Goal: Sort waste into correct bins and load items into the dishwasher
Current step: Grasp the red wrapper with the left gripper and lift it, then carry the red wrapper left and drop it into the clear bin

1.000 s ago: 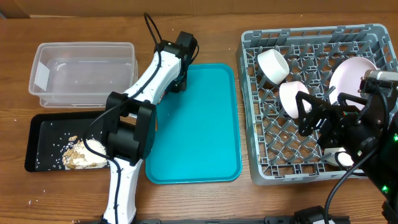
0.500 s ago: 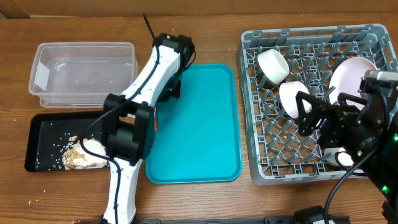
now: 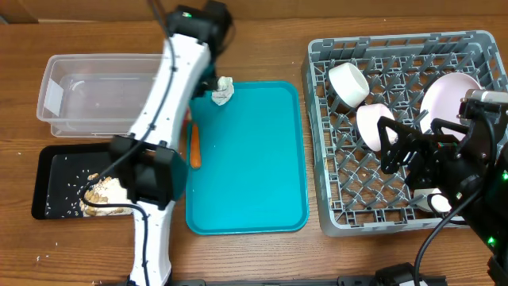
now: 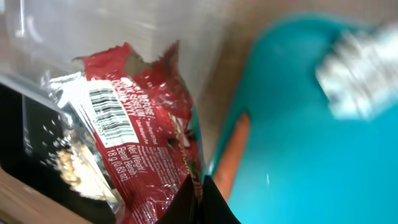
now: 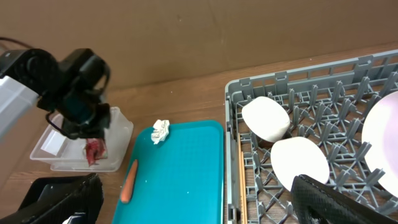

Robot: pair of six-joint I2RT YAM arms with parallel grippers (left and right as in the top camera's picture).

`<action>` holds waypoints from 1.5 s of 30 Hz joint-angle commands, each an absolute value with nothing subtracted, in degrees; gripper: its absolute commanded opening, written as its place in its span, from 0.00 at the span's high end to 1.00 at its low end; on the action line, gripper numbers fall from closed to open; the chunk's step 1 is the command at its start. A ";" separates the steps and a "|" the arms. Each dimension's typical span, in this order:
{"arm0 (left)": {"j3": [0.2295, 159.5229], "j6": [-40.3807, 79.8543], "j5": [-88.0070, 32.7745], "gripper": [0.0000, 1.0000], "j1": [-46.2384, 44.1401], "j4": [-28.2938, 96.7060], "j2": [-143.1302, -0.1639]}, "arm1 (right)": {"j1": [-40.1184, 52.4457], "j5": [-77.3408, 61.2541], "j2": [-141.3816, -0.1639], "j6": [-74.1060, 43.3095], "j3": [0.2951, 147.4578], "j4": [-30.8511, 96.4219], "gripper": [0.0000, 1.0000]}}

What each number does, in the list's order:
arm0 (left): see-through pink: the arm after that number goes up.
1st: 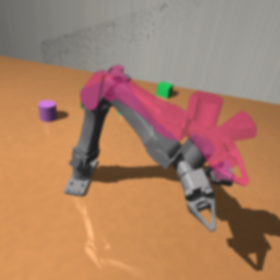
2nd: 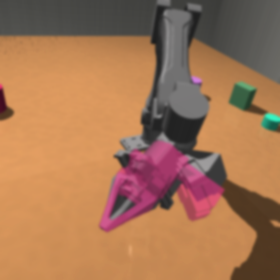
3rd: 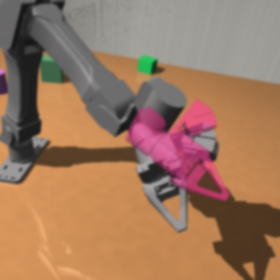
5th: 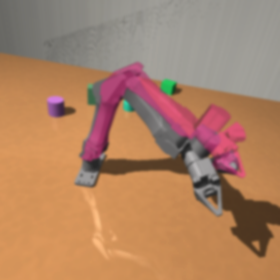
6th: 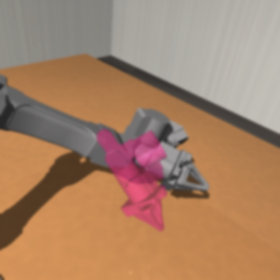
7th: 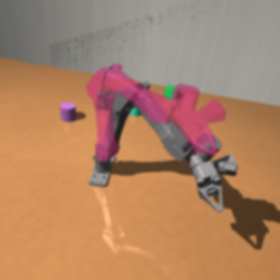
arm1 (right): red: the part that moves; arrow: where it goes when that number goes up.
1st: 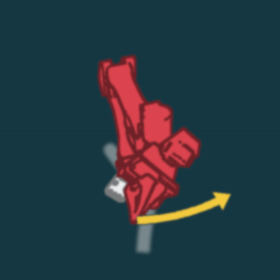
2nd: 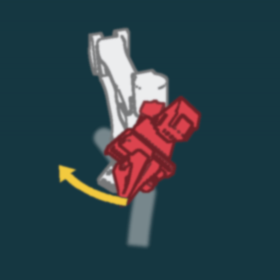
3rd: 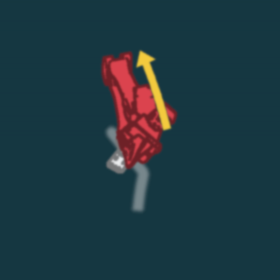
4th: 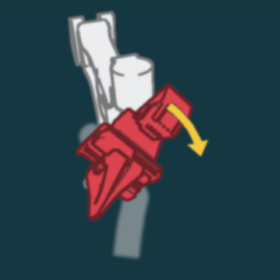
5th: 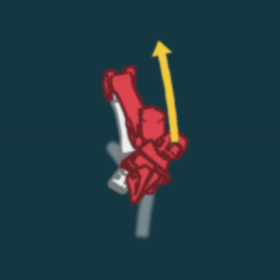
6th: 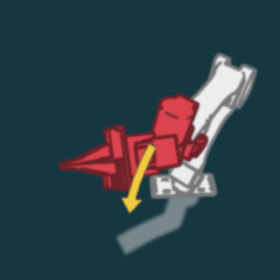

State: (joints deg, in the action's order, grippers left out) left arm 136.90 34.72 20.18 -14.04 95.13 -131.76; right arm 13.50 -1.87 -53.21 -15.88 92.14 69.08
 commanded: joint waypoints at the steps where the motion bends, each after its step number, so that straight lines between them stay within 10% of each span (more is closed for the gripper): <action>1: 137.73 44.71 20.40 0.96 -7.29 92.71 -131.59 | 13.37 -1.13 -53.10 -16.16 92.64 68.95 0.00; 13: 140.59 34.41 4.80 0.78 -0.38 86.63 -131.46 | 13.37 -1.13 -53.10 -16.16 92.64 68.95 0.00; 21: 144.79 13.30 -5.43 0.35 -10.07 82.11 -131.39 | 13.37 -1.13 -53.10 -16.16 92.64 68.95 0.00; 27: 137.36 9.02 2.50 0.22 -18.87 72.42 -133.12 | 13.37 -1.13 -53.10 -16.16 92.64 68.95 0.00; 45: 118.08 12.25 10.50 0.32 -19.35 55.96 -134.69 | 13.37 -1.13 -53.12 -16.16 92.64 68.95 0.00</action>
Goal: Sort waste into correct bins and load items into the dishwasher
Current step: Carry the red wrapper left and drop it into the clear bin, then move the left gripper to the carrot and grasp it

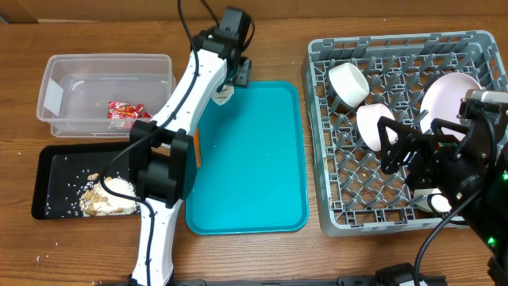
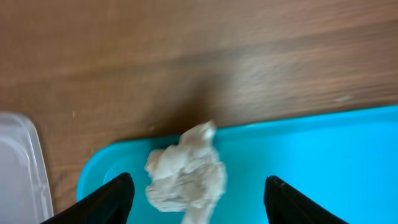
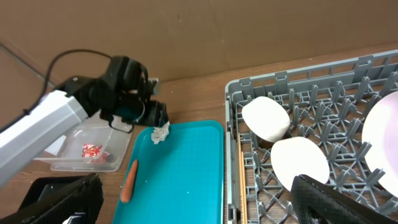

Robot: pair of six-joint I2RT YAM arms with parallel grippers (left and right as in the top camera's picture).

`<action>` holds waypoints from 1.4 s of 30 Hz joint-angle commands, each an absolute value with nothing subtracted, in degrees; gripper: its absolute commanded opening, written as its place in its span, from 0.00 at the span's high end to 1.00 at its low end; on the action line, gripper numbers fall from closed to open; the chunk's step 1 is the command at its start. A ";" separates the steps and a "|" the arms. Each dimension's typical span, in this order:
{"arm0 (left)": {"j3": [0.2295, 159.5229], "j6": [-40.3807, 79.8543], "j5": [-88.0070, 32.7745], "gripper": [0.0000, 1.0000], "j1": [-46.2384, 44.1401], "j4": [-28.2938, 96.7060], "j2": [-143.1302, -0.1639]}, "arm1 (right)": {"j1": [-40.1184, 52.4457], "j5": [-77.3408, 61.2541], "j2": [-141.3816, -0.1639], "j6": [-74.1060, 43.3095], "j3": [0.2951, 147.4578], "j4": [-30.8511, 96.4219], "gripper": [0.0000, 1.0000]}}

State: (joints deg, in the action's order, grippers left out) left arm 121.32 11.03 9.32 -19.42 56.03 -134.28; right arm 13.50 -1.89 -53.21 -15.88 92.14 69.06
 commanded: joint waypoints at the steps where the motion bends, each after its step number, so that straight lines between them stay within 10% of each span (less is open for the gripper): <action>1: 117.05 12.25 10.50 0.32 -19.35 55.90 -134.69 | 13.37 -1.13 -53.10 -16.16 92.64 68.95 0.00; 8: 110.54 11.57 10.87 0.36 -18.81 53.32 -134.69 | 13.37 -1.13 -53.10 -16.16 92.64 68.95 0.00; 15: 112.66 11.57 10.44 0.96 -18.65 53.30 -134.67 | 13.37 -1.13 -53.10 -16.16 92.64 68.95 0.00; 30: 150.04 17.30 11.18 0.96 -13.67 95.39 -134.34 | 13.37 -1.13 -53.10 -16.16 92.64 68.95 0.00; 42: 148.31 18.39 -0.51 0.96 2.24 96.84 -133.82 | 13.37 -1.13 -53.10 -16.16 92.64 68.95 0.00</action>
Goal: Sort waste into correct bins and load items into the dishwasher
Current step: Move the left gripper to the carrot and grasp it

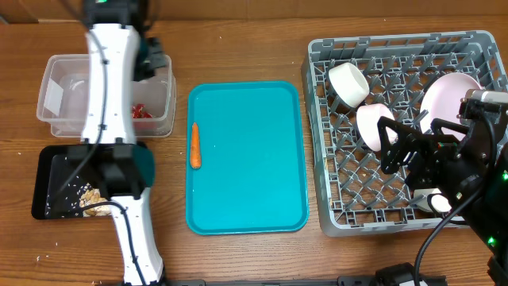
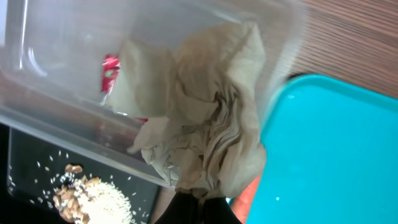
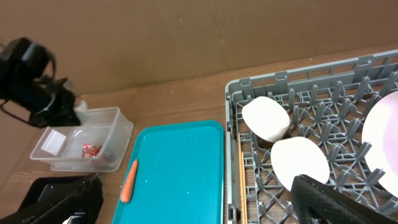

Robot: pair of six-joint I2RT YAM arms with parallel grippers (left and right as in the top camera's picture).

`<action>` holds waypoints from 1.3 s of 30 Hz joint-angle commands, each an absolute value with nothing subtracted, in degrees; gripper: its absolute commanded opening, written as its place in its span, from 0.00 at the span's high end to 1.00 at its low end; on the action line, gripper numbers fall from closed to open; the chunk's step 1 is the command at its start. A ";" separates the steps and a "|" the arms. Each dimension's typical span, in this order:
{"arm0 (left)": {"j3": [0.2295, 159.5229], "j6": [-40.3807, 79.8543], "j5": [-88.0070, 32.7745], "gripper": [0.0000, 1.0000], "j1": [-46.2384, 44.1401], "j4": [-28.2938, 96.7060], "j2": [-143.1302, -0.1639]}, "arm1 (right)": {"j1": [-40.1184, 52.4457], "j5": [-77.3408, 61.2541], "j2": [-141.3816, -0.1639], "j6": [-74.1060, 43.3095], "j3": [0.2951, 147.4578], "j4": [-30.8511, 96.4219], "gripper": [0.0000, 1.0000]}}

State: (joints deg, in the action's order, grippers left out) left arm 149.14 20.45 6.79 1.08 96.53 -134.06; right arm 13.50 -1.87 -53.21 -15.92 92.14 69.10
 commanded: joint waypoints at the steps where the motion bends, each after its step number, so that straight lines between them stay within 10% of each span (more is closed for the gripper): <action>1: 148.07 12.91 -4.82 0.89 2.74 96.84 -133.80 | 13.37 -1.13 -53.10 -16.16 92.64 68.95 0.00; 3: 146.76 8.34 -7.11 0.00 2.81 96.84 -132.92 | 13.37 -1.13 -53.10 -16.16 92.64 68.95 0.00; 27: 135.83 10.00 -0.91 0.09 -10.79 96.82 -104.88 | 13.37 -1.13 -53.10 -16.16 92.64 68.95 0.00; 33: 116.73 24.34 11.38 0.00 -14.46 96.07 -105.08 | 13.37 -1.13 -53.10 -16.16 92.64 68.95 0.00; 39: 92.14 27.07 2.33 0.14 -14.72 84.14 -105.38 | 13.37 -1.13 -53.10 -16.16 92.64 68.95 0.00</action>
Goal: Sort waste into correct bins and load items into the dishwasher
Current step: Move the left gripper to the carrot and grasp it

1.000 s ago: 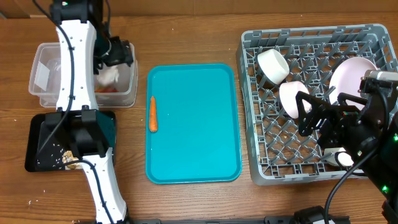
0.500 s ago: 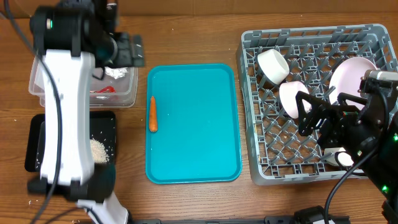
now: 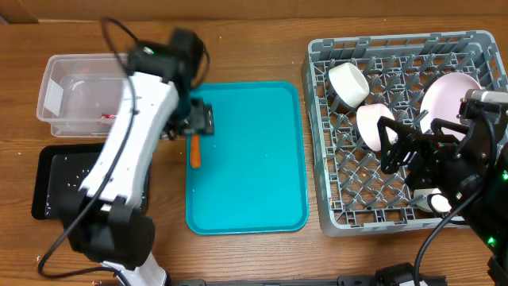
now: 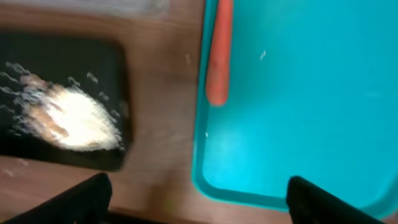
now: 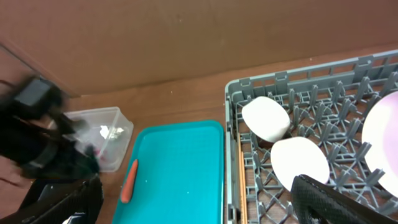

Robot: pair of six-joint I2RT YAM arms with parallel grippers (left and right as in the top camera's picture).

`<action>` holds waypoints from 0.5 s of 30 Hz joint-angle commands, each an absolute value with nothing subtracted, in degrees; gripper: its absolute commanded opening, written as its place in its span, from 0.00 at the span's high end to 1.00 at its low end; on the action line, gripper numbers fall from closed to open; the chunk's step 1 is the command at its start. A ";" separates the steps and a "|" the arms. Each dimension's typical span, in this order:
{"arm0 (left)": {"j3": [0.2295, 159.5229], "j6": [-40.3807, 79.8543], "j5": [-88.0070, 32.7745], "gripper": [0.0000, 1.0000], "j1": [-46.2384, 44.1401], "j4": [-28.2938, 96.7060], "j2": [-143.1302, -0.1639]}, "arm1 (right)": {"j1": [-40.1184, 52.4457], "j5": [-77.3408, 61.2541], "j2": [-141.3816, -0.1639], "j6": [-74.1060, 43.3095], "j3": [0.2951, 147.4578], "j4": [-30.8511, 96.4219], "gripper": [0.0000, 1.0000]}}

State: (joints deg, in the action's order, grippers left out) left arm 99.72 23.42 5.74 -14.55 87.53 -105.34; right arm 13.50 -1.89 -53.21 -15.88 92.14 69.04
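Note:
An orange carrot [image 3: 194, 151] lies along the left edge of the teal tray [image 3: 246, 175]. My left gripper [image 3: 198, 119] hangs open just above it with nothing between its fingers. In the left wrist view the carrot [image 4: 219, 56] sits ahead of the left gripper [image 4: 196, 211]. The clear bin [image 3: 55, 87] holds a red wrapper [image 3: 107, 117] and a crumpled napkin [image 5: 112, 131]. My right gripper [image 5: 199, 211] is open and empty over the grey dish rack [image 3: 317, 143].
A black tray [image 3: 48, 199] with rice and food scraps [image 4: 68, 121] lies in front of the clear bin. The rack holds a white cup [image 3: 348, 83], a white bowl [image 3: 371, 125] and a pink plate [image 3: 448, 95]. My left arm crosses the black tray.
My left gripper was shut on the crumpled napkin over the clear bin. Now it is open and empty above the carrot at the tray's left edge, and the napkin lies in the bin.
First my left gripper held the red wrapper at the clear bin while the napkin lay on the tray's far corner. Then the wrapper was in the bin and the gripper stood open over the napkin. Then it held the napkin over the bin. The right arm stayed still.

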 commanded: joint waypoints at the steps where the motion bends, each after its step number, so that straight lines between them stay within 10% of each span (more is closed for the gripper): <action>1: 89.32 27.07 1.78 0.17 -14.79 81.52 -105.38 | 13.37 -1.13 -53.10 -16.16 92.64 68.95 0.00; 15: 70.30 27.94 3.73 0.51 -14.81 56.25 -105.38 | 13.37 -1.13 -53.10 -16.16 92.64 68.95 0.00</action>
